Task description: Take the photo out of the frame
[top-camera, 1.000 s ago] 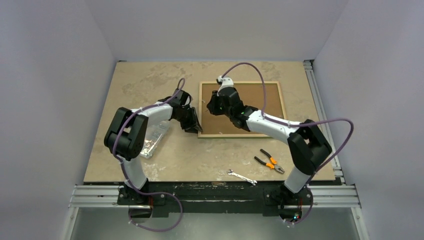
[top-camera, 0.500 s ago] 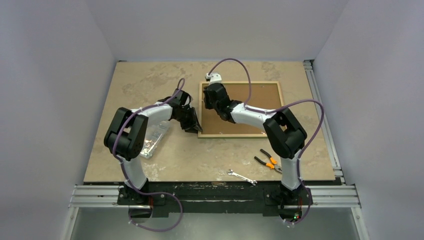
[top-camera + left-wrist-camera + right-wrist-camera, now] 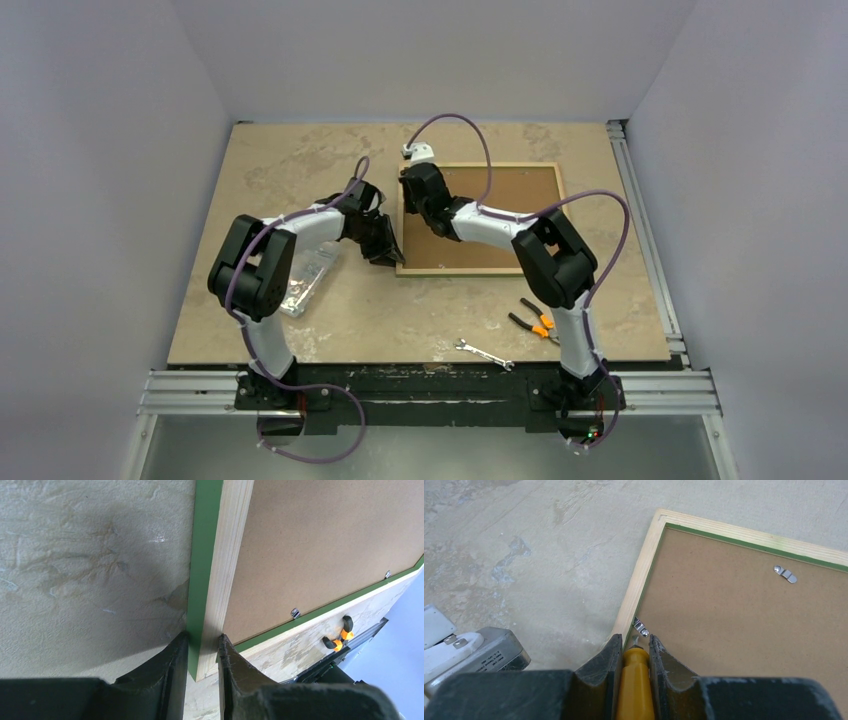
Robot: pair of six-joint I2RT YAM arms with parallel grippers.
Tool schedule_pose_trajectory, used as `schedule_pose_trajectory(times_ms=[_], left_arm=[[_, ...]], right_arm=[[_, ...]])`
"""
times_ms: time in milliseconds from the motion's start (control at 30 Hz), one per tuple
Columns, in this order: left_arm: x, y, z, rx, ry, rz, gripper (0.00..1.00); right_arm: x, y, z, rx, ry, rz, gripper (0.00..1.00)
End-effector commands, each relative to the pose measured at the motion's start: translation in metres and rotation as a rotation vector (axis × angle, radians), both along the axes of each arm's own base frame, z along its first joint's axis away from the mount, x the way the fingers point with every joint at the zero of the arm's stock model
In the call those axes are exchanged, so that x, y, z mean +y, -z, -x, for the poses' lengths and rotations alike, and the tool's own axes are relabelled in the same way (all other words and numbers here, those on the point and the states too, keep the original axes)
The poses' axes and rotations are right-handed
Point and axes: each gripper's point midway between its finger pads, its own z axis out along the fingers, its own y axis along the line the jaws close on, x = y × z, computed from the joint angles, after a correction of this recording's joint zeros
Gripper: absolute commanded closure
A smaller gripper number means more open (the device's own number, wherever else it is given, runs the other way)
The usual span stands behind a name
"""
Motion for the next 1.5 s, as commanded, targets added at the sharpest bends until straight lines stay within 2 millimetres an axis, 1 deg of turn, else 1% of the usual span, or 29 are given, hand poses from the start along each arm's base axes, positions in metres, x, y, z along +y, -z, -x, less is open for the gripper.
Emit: schedule_pose_trajectory(times_ms=[0, 167, 300, 533, 867, 1100, 1233, 1333, 1433, 1467], left_arm=[[-0.002, 0.010, 0.005, 0.016, 0.005, 0.007, 0.96], [-0.003, 0.010, 0.006, 0.018, 0.006, 0.006, 0.99], [-0.003, 0.011, 0.007, 0.022, 0.007, 0.005, 1.00], [-0.004, 0.012, 0.007, 0.024, 0.006, 0.005, 1.00], [-0.004, 0.010, 0.006, 0.018, 0.006, 0.006, 1.00], [-0.004, 0.009, 0.006, 0.018, 0.005, 0.008, 1.00], [-0.005, 0.010, 0.007, 0.020, 0.005, 0.010, 1.00], [-0.005, 0.009, 0.008, 0.021, 0.007, 0.009, 1.00], [-0.003, 0.010, 0.008, 0.022, 0.001, 0.000, 1.00], [-0.002, 0.010, 0.008, 0.023, -0.002, -0.005, 1.00]], right_arm=[[0.008, -0.034, -0.017, -0.088, 0.014, -0.040, 1.00], [0.009, -0.032, -0.018, -0.084, 0.012, -0.039, 1.00], [0.011, -0.029, -0.013, -0.074, -0.007, -0.044, 1.00], [0.007, -0.017, -0.008, -0.051, -0.001, -0.033, 1.00], [0.006, -0.002, -0.007, -0.021, 0.005, -0.019, 1.00], [0.010, 0.009, -0.005, 0.000, -0.012, -0.021, 1.00], [0.012, 0.018, -0.010, 0.001, -0.006, -0.010, 1.00], [0.004, 0.020, -0.017, -0.013, 0.039, 0.042, 1.00], [-0.008, 0.015, -0.024, -0.037, 0.098, 0.086, 1.00], [-0.009, 0.012, -0.025, -0.043, 0.105, 0.091, 1.00]])
